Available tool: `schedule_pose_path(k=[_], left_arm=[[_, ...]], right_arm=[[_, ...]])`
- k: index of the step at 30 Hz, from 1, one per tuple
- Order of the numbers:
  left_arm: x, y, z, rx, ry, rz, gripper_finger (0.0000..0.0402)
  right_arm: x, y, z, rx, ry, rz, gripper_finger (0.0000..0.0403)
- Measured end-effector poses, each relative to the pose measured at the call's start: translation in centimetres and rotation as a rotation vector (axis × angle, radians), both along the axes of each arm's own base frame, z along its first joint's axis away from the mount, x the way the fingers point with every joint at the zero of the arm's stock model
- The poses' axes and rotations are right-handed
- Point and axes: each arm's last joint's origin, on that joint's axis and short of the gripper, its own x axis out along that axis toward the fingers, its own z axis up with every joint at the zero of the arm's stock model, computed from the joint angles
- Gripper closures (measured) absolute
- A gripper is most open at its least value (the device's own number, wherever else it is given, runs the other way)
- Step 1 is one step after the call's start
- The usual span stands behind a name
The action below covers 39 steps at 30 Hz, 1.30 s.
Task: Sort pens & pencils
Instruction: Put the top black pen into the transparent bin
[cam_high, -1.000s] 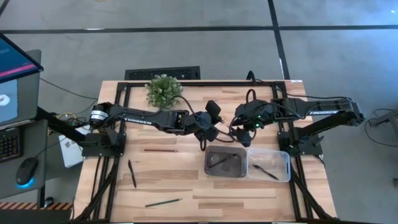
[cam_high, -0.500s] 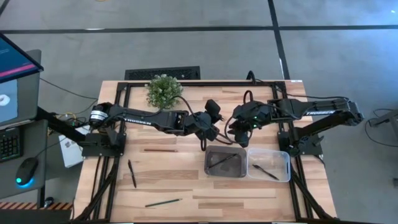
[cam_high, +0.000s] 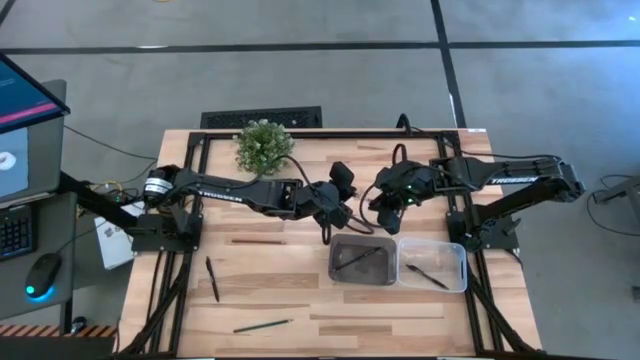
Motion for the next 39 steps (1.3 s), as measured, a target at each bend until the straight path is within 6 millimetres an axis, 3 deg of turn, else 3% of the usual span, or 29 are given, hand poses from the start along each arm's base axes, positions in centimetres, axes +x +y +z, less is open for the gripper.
schedule_pose_path(k=[11,18,25,34,39], left_arm=[[0.1,0.0,-0.1,-0.060,-0.026,0.005,0.0331],[-0.4,0.6,-0.5,0.013,0.027,0.133,0.0331],[-2.4,2.4,-1.4,-0.163,0.165,0.221,0.0331],[-4.8,5.3,-0.3,-0.561,0.191,0.257,0.0331],[-5.0,5.9,-0.4,-0.648,0.210,0.227,0.0331]], right_arm=[[0.0,0.3,0.1,0.003,0.001,0.011,0.0350],[-0.5,0.2,-0.3,0.001,0.063,-0.007,0.0351],[-1.3,0.5,-1.0,0.022,0.171,-0.025,0.0351],[-3.1,4.5,-1.6,0.016,0.299,-0.027,0.0348],[-4.9,6.8,-1.7,-0.022,0.333,-0.105,0.0349]])
